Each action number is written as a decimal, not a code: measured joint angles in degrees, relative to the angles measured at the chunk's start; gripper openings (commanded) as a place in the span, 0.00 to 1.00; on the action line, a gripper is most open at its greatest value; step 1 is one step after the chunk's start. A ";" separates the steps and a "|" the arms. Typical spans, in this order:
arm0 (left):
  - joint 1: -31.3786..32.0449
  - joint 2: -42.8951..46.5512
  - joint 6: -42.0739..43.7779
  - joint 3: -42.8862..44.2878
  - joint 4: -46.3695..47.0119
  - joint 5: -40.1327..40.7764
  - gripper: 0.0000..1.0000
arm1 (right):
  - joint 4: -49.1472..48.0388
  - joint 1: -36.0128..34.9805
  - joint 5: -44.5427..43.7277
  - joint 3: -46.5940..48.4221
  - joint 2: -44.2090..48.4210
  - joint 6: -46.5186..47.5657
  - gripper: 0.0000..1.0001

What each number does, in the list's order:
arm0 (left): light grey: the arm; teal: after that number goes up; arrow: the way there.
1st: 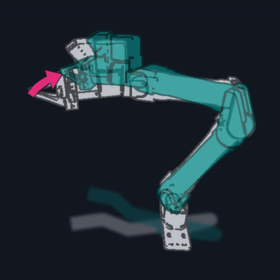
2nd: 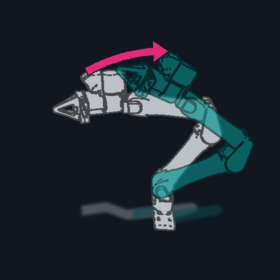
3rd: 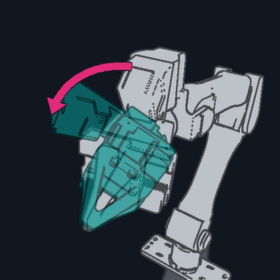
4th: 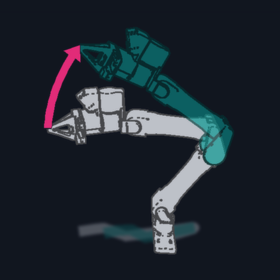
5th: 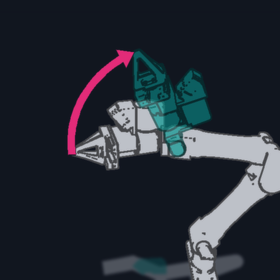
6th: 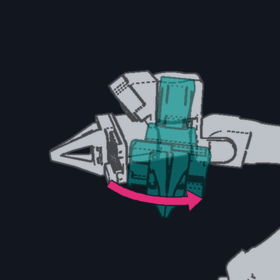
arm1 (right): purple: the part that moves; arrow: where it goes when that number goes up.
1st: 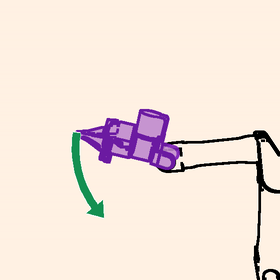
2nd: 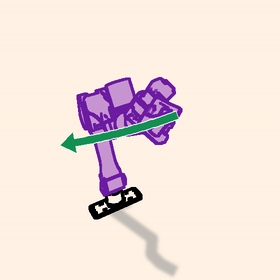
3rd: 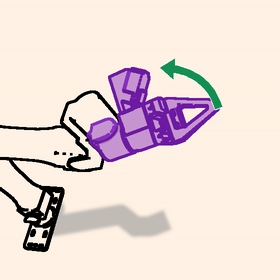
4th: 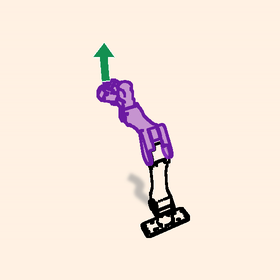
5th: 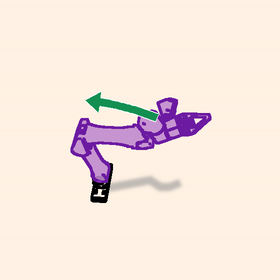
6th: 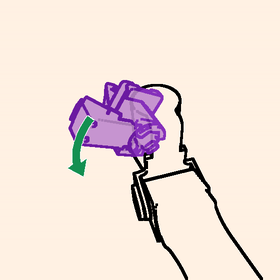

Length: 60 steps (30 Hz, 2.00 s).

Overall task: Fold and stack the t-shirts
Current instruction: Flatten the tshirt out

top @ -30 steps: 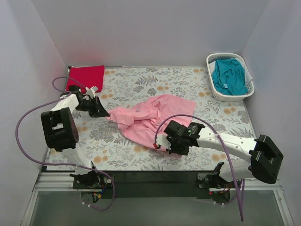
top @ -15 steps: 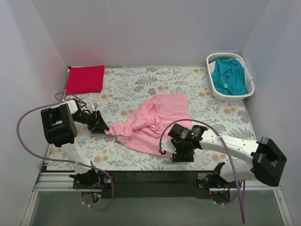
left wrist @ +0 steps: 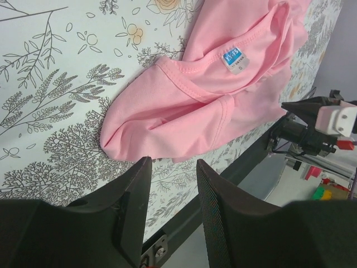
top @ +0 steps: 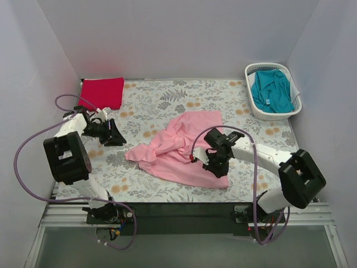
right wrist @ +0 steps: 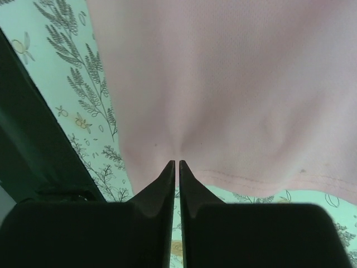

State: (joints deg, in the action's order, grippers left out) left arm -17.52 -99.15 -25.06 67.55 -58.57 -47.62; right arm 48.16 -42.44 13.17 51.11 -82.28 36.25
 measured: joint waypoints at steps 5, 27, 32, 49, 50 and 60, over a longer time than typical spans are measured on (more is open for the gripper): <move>-0.02 0.31 1.33 -0.20 0.39 -0.26 0.36 | -3.30 1.22 -1.64 -1.92 -4.72 -0.28 0.08; 24.28 23.80 7.89 -14.84 11.26 10.99 0.38 | -4.57 10.82 -2.99 4.72 -10.21 -2.32 0.37; 32.24 26.40 13.35 -15.74 13.42 17.20 0.38 | -2.99 10.93 -0.90 2.12 1.18 1.05 0.41; 40.85 21.20 18.16 -18.40 18.32 26.23 0.37 | -0.90 2.51 -5.05 -11.43 7.19 5.73 0.39; 40.85 21.20 17.92 -18.40 18.36 26.23 0.37 | -1.38 2.27 -5.64 -11.65 7.19 5.70 0.39; 40.85 21.24 13.92 -18.40 18.53 25.64 0.38 | -3.34 -1.16 -9.09 -12.59 10.91 4.44 0.39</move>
State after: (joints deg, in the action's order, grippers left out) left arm 23.33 -77.91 -11.14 49.15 -40.03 -21.98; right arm 44.82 -43.59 4.08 38.52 -71.37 40.69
